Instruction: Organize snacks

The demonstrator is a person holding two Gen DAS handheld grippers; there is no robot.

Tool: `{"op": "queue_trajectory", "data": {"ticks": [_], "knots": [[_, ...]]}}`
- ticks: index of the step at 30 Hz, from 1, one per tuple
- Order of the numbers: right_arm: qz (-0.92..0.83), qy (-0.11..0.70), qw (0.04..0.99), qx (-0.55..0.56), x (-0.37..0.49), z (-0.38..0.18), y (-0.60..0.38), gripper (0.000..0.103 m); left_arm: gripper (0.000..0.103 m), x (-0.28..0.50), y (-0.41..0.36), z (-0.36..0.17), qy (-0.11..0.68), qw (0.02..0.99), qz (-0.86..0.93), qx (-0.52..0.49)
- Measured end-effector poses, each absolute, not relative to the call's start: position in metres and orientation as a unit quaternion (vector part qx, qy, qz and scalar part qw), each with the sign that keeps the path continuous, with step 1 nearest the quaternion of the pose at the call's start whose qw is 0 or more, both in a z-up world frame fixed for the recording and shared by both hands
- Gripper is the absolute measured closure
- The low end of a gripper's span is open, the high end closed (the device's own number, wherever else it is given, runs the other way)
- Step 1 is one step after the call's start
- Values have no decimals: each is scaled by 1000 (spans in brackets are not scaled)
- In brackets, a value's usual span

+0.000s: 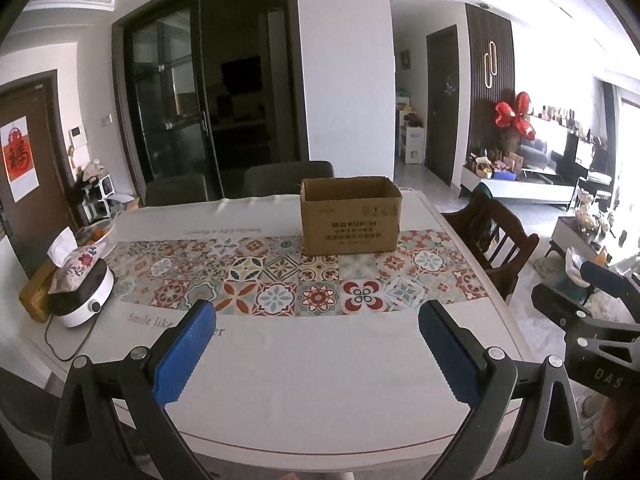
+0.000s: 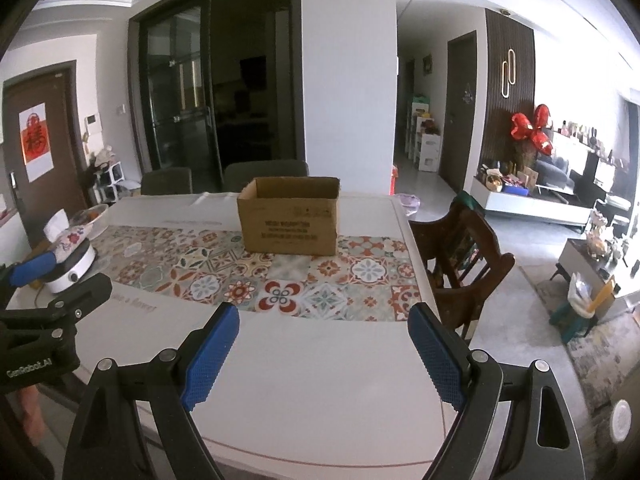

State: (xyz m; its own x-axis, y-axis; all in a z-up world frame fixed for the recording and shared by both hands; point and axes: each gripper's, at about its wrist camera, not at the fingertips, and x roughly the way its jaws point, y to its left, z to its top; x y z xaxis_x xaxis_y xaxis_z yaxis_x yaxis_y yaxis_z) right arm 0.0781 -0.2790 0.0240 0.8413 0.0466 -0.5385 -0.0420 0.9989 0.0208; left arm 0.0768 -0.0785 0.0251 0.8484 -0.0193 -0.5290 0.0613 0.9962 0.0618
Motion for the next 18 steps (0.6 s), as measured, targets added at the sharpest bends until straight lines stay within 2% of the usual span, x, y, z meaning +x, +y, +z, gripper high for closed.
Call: {"op": "queue_trajectory", "data": {"ticks": [18], "knots": [[34, 273, 961, 4, 53, 26, -269, 16, 0, 52, -75, 28, 267, 963, -18, 35]]}}
